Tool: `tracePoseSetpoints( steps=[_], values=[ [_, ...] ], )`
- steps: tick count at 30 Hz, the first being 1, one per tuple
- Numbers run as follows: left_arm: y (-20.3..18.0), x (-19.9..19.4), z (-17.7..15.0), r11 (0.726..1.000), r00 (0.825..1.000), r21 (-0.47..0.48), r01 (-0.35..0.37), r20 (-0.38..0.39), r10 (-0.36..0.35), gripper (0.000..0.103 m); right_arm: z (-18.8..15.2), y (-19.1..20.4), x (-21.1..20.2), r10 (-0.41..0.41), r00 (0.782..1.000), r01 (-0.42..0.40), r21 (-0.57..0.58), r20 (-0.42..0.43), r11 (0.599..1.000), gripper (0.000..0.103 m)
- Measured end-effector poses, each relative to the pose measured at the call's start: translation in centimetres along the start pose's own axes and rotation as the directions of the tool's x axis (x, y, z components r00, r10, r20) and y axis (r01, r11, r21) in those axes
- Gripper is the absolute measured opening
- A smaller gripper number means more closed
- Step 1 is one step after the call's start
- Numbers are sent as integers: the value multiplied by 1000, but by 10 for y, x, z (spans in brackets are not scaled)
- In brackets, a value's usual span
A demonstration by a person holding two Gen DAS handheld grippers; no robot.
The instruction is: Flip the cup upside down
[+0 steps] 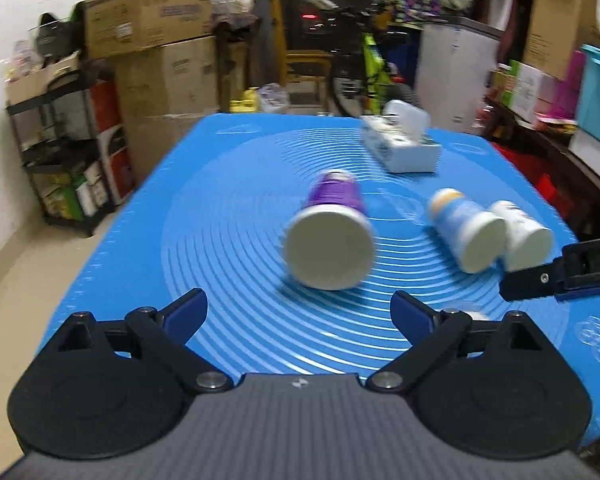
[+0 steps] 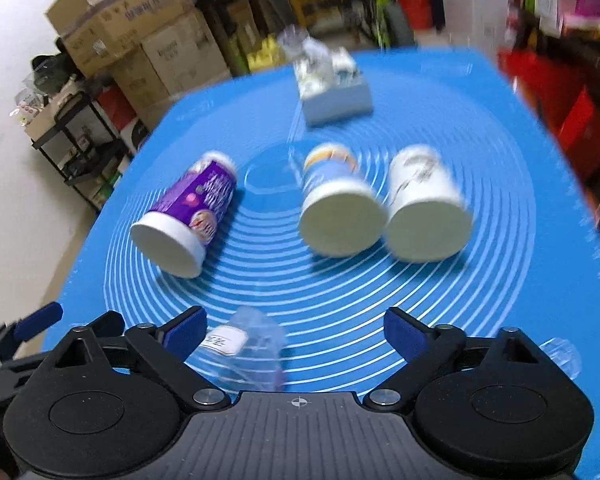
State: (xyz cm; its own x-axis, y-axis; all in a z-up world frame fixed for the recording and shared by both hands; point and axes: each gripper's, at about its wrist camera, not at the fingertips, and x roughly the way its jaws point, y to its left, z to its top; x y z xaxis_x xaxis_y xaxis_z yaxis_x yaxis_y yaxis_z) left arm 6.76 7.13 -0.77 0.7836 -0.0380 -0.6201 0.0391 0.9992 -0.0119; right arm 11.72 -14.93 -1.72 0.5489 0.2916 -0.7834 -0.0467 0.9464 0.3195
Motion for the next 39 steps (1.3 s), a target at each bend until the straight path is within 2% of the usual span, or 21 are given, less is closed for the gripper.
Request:
tracePoseSetpoints(
  steps=[6,14,15,19,21,28,32,34,36,39],
  values=[
    [23,8,-1,997,1000,-72,-12,-17,11,97,11,9,35,24,992,-16,63,-127,998,85],
    [28,12,-7,996,999,-90,7,-31,-10,97,18,11,69,75,964,-38,149,-254,988,75],
    [27,12,-7,996,999,-88,12,-32,-14,97,17,9,72,94,960,-50,168,-265,985,74],
    [26,13,-9,996,999,-88,15,-36,-18,97,16,6,71,163,947,-106,208,-279,972,57],
    [27,13,-9,995,999,-99,19,-40,-23,97,16,5,70,168,945,-108,218,-279,970,57],
    [27,13,-12,993,998,-115,29,-51,-35,97,9,-6,65,194,949,-131,246,-248,960,56],
    [27,12,-11,992,998,-125,30,-48,-37,97,8,-17,55,199,963,-150,251,-181,956,56],
    [27,12,-10,991,998,-129,30,-47,-36,97,9,-22,46,173,979,-143,237,-111,961,56],
    [26,12,-10,991,998,-131,28,-44,-34,97,7,-20,34,86,996,-86,144,6,986,56],
    [23,12,-11,990,998,-135,32,-41,-37,97,-8,-8,25,-28,986,36,-48,165,998,56]
  ],
)
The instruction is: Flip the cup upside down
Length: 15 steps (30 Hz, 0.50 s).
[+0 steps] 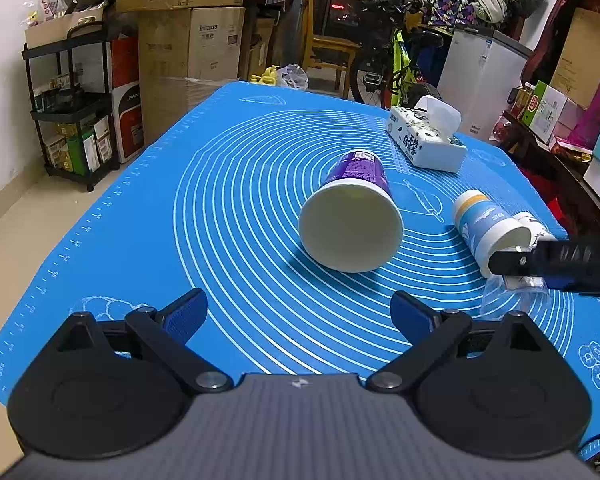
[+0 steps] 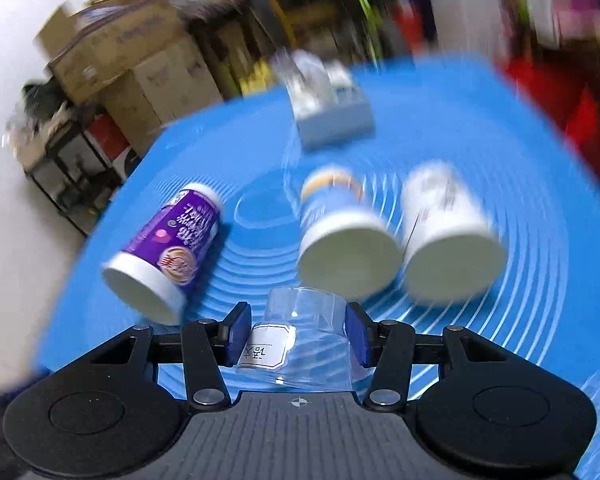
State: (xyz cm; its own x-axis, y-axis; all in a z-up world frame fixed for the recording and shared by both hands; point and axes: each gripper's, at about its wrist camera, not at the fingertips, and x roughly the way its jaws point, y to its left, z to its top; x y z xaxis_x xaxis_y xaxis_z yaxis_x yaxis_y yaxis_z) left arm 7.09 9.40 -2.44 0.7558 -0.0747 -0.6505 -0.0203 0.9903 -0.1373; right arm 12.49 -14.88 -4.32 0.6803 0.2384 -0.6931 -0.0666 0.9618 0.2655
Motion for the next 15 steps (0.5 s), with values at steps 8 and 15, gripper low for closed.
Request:
tracePoseSetpoints(
  steps=[8,15],
  values=[
    [-12,-3,-7,999,1000,34,20,1,-21,97,-41,11,-25,-13,994,37,-230,104,972,56],
    [-20,-4,-13,998,999,46,31,-14,-31,97,-58,20,-38,-32,996,56,-285,86,957,56]
  ],
)
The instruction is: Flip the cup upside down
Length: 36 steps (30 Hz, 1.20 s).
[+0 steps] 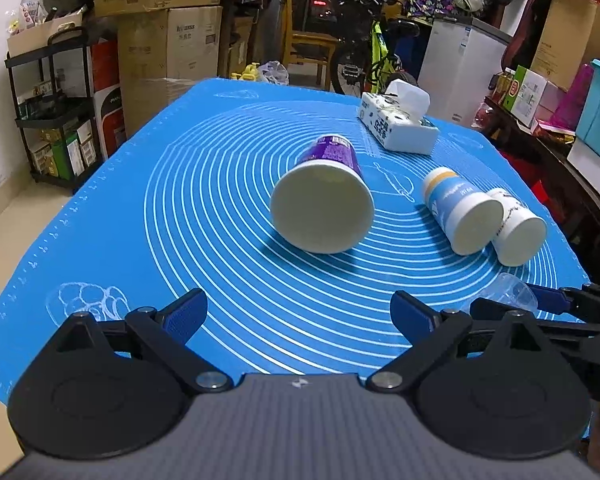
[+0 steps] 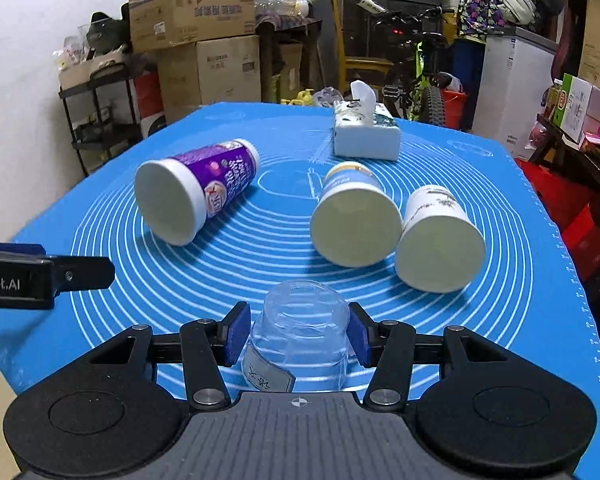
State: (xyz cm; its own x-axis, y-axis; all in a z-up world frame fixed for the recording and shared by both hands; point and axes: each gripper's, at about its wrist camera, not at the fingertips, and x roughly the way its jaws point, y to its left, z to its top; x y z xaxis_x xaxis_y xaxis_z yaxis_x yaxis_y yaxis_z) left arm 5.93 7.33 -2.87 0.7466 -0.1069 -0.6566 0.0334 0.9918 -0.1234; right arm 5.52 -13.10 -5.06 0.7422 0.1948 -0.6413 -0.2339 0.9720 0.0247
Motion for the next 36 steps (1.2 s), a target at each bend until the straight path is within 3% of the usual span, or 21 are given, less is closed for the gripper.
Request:
tracePoseSetpoints(
  steps=[4,10,17,27,36],
  values=[
    [-4,-2,-3,1000,1000,12,-1,-13,1,97,0,0,2,0,1000,0,1,-9,1000,57],
    [-8,-9,-7,1000,1000,21,0,-13,1,97,-1,-4,-2,2,1000,-2,11,-16,1000,68],
    [-24,-22,-12,998,1000,55,14,-23,-13,97,-7,-20,-37,0,1000,-1,48,15,999,78],
    [-60,-49,-32,993,999,110,31,-19,-30,97,-28,-45,-88,-71,997,69,64,17,996,81],
    [-86,-63,-49,982,999,184,36,-33,-30,97,-40,-49,-108,-76,997,76,53,7,996,82]
  ],
)
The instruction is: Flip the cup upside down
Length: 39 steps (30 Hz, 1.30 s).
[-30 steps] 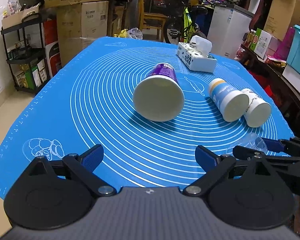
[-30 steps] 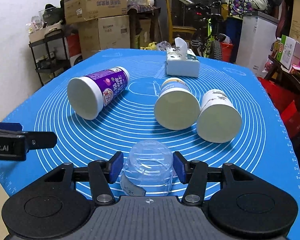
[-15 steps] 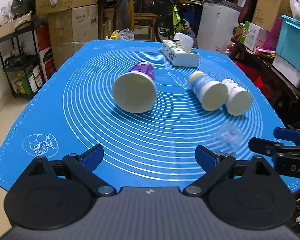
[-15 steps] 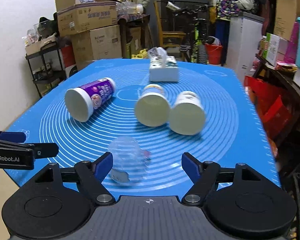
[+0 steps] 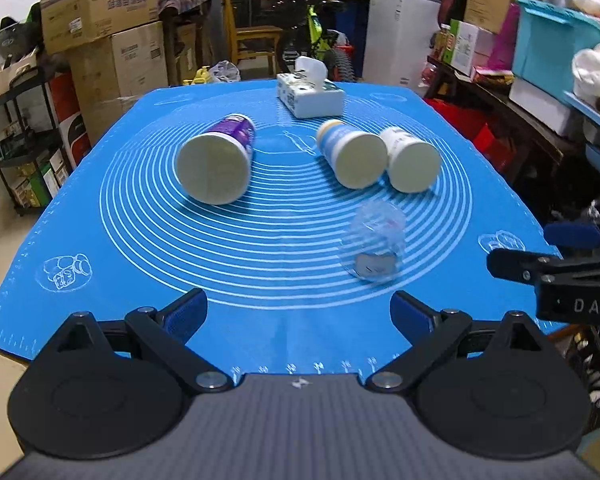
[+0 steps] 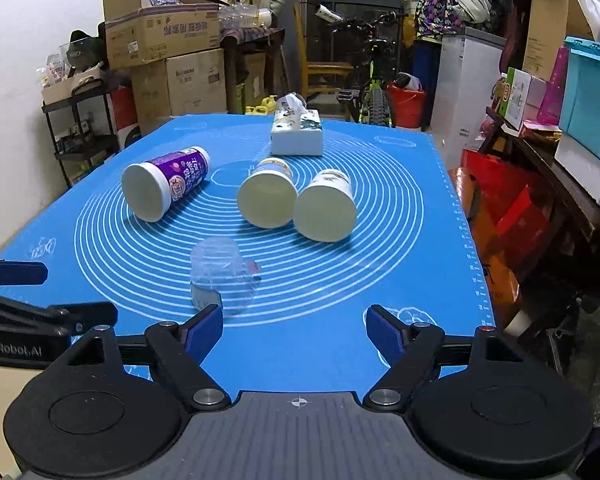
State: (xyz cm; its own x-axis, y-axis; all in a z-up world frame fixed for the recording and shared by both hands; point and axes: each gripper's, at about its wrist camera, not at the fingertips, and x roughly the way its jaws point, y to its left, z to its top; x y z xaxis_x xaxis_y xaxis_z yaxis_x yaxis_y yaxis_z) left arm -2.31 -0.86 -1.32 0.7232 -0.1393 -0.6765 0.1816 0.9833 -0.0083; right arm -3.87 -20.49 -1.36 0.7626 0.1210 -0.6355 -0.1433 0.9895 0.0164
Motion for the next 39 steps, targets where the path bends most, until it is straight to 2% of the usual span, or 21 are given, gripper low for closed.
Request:
tracePoseSetpoints(
  steps=[16,39],
  values=[
    [-16,-2,-4,1000,1000,29,1,-13,0,97,-10,-9,-9,-20,1000,20,6,-20,1000,82],
    [-16,1,-5,999,1000,34,1,-26,-1,97,-13,-9,-5,-23,999,23,-1,-38,1000,82]
  ],
)
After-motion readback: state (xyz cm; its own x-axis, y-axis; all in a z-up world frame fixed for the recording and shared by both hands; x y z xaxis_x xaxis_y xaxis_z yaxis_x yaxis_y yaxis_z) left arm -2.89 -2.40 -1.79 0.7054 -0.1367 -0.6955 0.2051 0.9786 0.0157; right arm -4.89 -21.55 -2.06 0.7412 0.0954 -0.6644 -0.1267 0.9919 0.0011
